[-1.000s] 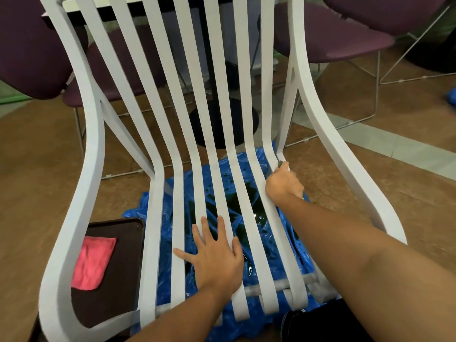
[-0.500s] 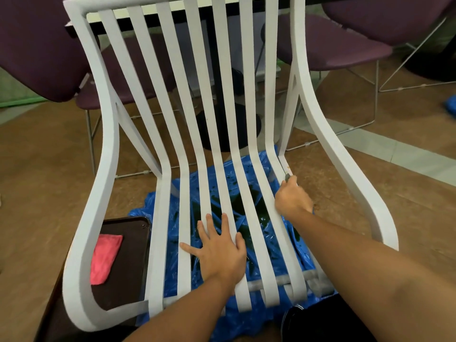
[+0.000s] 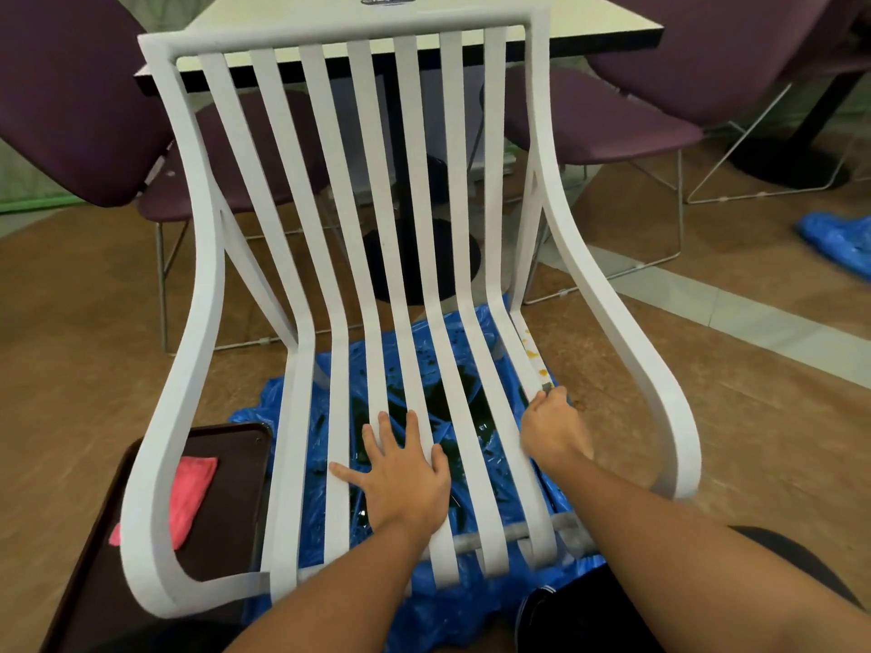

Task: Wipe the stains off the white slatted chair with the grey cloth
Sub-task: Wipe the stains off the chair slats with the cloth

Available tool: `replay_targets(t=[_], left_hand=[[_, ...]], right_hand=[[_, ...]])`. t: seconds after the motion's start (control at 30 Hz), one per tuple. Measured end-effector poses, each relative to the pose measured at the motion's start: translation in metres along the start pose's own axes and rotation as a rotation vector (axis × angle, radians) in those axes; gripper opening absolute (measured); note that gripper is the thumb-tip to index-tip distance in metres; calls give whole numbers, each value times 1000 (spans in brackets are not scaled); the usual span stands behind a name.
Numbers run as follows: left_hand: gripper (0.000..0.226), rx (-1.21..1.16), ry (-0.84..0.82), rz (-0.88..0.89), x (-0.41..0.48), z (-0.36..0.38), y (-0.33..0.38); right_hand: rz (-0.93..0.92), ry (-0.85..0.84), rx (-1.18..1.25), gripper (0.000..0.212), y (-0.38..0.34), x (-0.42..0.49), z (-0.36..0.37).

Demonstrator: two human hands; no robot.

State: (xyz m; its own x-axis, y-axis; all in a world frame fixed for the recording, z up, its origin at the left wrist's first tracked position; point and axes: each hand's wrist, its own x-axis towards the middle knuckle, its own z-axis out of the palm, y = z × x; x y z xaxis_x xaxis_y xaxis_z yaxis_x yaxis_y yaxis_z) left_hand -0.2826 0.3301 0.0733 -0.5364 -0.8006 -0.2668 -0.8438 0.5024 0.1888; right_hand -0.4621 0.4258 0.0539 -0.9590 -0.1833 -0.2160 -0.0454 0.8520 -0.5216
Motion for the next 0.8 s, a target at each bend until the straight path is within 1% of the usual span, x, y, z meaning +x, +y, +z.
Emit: replay_targets(t=[0.03,0.1,0.2,0.23,0.27,0.3,0.37,0.47,0.53,0.6,0.7,0.8], left_hand=[[64,2,2,0,0,0,0],[64,6,2,3,0,0,0],[64,14,1,6,2,1,0],[64,13,0,8,3,2,0],[63,10,0,9,4,4,0],[63,6,4,9,4,4,0],[63,4,8,9,5,6,-1],[63,5,7,13,6,7,-1],[63,5,4,7,7,8,-1],[63,-1,2,6,7,9,-1],[64,-9,-1,3,10,11,-2],[63,-10,-7,-5,11,12,-1]], right_hand=[[-68,3,-75,34,0,2,1],[-140,-14,-199,33,0,6,4],[-161,-57,-360,32,-6,10,3],[-149,-58,-367,35,-8,13,5],[-180,-55,-407,39,-9,16,7],[-196,-51,-390,41,-8,20,9],[-164,-77,-378,40,-15,26,10],[-190,-41,-313,32,-26,35,14],[-160,-5,-253,25,-34,45,18],[-168,-2,-225,22,-43,56,23],[-197,-5,-206,22,-57,73,28],[-227,-20,-205,28,-69,88,32]])
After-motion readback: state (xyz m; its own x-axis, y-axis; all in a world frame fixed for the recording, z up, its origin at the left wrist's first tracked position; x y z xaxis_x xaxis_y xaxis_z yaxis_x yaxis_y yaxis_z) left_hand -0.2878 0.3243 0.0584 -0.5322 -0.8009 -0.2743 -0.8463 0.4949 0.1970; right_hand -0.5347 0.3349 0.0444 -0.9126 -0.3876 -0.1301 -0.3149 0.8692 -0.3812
